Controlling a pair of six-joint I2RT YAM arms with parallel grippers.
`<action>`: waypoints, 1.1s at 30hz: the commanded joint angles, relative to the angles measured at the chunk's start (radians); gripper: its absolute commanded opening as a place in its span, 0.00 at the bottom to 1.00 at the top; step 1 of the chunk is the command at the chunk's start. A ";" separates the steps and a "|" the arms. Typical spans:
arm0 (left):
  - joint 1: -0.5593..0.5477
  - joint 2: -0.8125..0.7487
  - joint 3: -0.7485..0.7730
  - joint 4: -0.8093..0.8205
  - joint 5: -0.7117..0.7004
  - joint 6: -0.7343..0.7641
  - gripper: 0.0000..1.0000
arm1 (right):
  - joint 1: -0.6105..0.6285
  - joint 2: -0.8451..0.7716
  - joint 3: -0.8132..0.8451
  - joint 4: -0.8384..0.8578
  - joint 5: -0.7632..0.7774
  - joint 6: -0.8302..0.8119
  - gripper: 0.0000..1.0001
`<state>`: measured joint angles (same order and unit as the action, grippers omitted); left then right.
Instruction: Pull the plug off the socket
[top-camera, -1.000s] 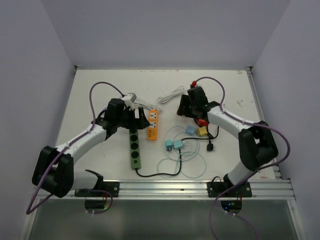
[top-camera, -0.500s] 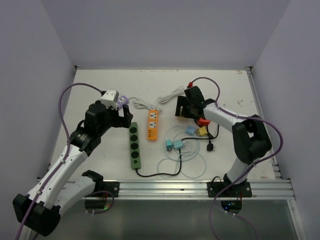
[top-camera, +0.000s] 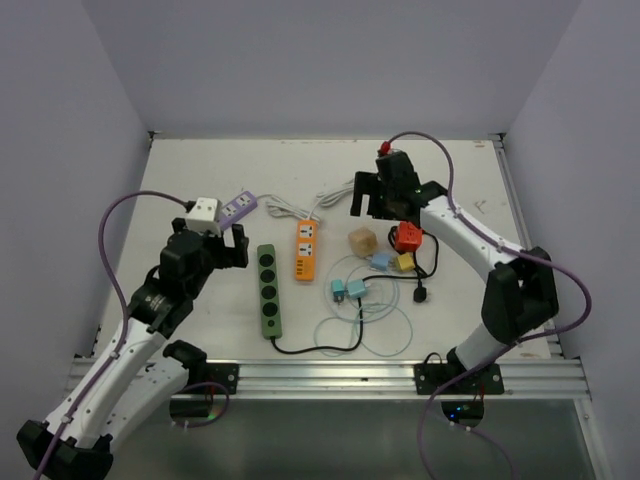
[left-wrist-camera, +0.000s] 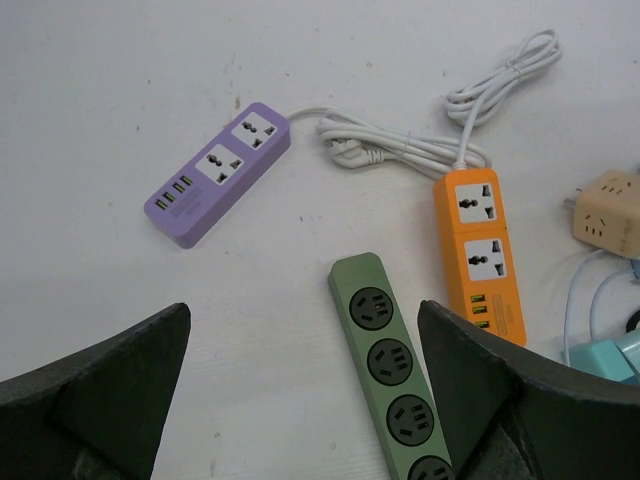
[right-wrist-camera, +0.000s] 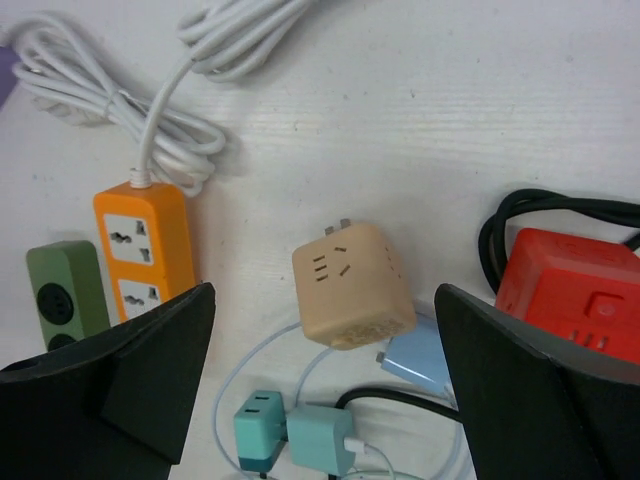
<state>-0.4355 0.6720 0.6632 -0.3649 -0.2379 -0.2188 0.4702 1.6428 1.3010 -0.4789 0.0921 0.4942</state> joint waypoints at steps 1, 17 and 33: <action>-0.011 -0.035 -0.002 0.023 -0.095 0.006 1.00 | -0.005 -0.196 0.008 -0.069 0.041 -0.066 0.96; -0.026 -0.137 -0.004 0.015 -0.268 -0.017 1.00 | -0.019 -0.796 -0.499 -0.138 0.367 0.049 0.99; -0.026 -0.141 -0.014 0.014 -0.339 -0.016 1.00 | -0.019 -0.776 -0.511 -0.093 0.293 0.046 0.99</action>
<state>-0.4587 0.5278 0.6559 -0.3668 -0.5400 -0.2253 0.4515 0.8635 0.7532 -0.6048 0.3904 0.5243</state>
